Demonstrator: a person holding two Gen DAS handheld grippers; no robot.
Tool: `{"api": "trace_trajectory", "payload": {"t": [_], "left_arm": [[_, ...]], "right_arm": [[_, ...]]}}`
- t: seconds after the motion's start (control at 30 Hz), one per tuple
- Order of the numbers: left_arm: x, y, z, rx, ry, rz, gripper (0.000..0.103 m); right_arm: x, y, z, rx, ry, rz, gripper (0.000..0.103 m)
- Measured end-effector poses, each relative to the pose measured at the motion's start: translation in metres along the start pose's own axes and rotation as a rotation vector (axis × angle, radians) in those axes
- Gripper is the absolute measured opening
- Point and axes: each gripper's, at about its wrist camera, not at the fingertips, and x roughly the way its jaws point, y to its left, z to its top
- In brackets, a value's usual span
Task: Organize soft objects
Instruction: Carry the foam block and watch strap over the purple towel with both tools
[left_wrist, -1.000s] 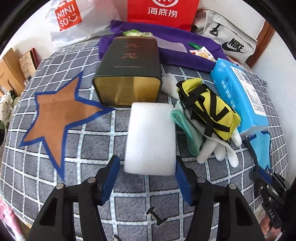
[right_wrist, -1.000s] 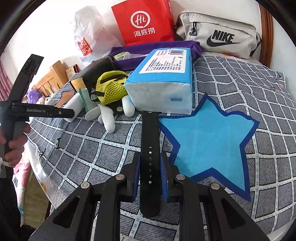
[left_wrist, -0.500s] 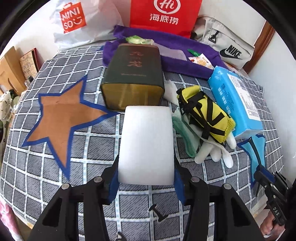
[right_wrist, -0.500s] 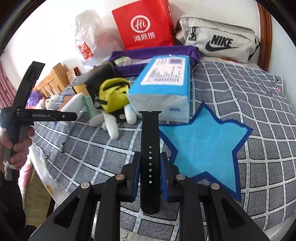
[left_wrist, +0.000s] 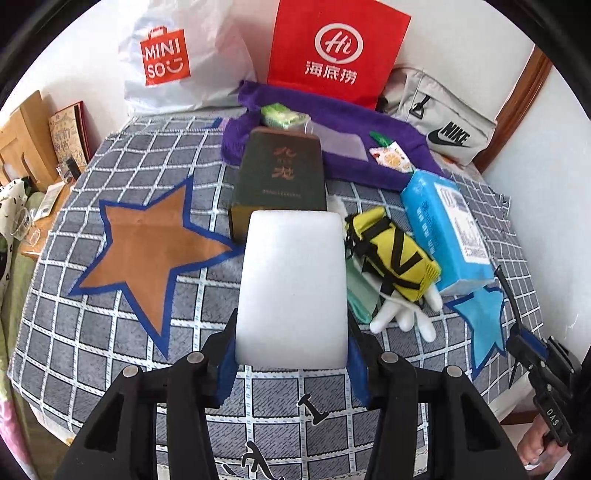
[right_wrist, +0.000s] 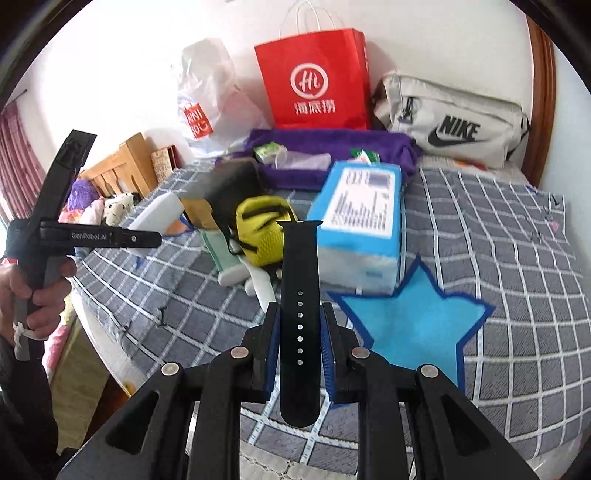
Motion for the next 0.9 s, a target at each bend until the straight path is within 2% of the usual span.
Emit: {"api": "trace_trajectory", "payload": {"t": [0.3, 0.6, 0.9], "left_arm": [[-0.007, 0.006, 0.031, -0.018, -0.027, 0.004, 0.047], [-0.004, 0.005, 0.071, -0.012, -0.047, 0.022, 0.047], [0.002, 0.003, 0.11, -0.006, -0.064, 0.033, 0.047]], "right_arm": [[-0.001, -0.012, 0.05, 0.035, -0.048, -0.032, 0.02], [0.017, -0.027, 0.111, 0.072, -0.085, -0.056, 0.02], [0.029, -0.033, 0.15, 0.069, -0.114, -0.058, 0.02]]}}
